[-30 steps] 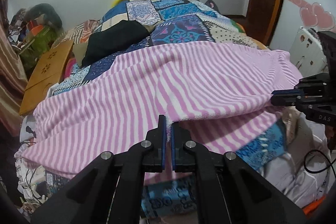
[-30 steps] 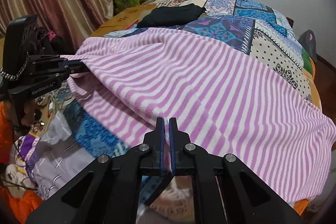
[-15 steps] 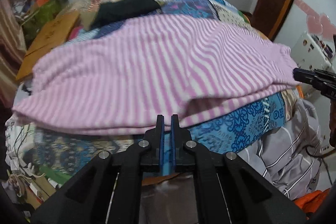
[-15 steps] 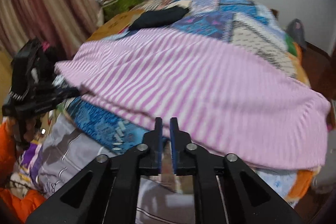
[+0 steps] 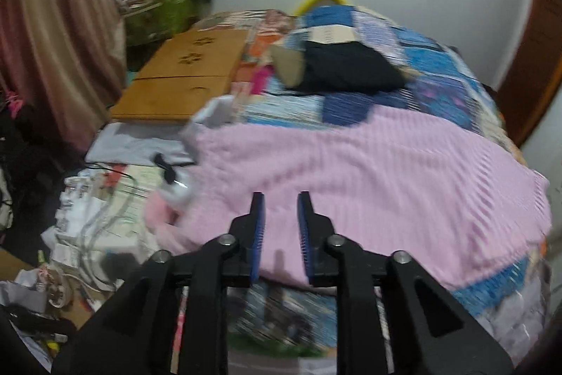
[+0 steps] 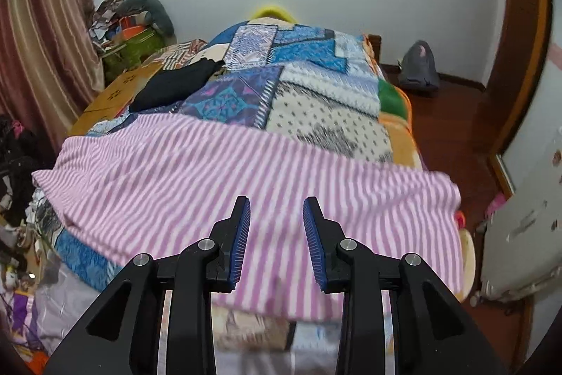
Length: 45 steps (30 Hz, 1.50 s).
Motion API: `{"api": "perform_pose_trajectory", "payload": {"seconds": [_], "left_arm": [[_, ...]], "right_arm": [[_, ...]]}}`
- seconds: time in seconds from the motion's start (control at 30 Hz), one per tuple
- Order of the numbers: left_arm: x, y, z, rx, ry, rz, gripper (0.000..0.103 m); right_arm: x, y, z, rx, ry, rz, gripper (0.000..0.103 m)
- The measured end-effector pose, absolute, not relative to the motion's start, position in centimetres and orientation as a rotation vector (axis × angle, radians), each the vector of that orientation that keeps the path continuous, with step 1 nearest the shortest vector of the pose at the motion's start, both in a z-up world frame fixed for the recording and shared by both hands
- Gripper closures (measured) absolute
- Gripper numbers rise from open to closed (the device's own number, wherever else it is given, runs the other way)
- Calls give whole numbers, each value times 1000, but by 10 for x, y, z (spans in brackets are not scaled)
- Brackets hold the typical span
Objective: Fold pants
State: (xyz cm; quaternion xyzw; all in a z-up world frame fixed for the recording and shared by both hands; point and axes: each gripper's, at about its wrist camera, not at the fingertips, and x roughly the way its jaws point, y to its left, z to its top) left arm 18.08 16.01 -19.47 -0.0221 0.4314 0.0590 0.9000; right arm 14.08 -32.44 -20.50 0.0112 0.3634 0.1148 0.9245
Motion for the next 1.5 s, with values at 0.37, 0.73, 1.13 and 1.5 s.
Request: {"api": "perform_pose_trajectory", "payload": {"seconds": [0.37, 0.73, 1.13, 1.5], "left_arm": [[268, 259, -244, -178, 992, 192, 45], [305, 281, -303, -248, 1151, 132, 31], [320, 285, -307, -272, 1176, 38, 56], [314, 258, -270, -117, 1053, 147, 78]], "right_arm": [[233, -178, -188, -144, 710, 531, 56], [328, -32, -244, -332, 834, 788, 51], [358, 16, -298, -452, 952, 820, 61], [346, 8, -266, -431, 744, 757, 96]]}}
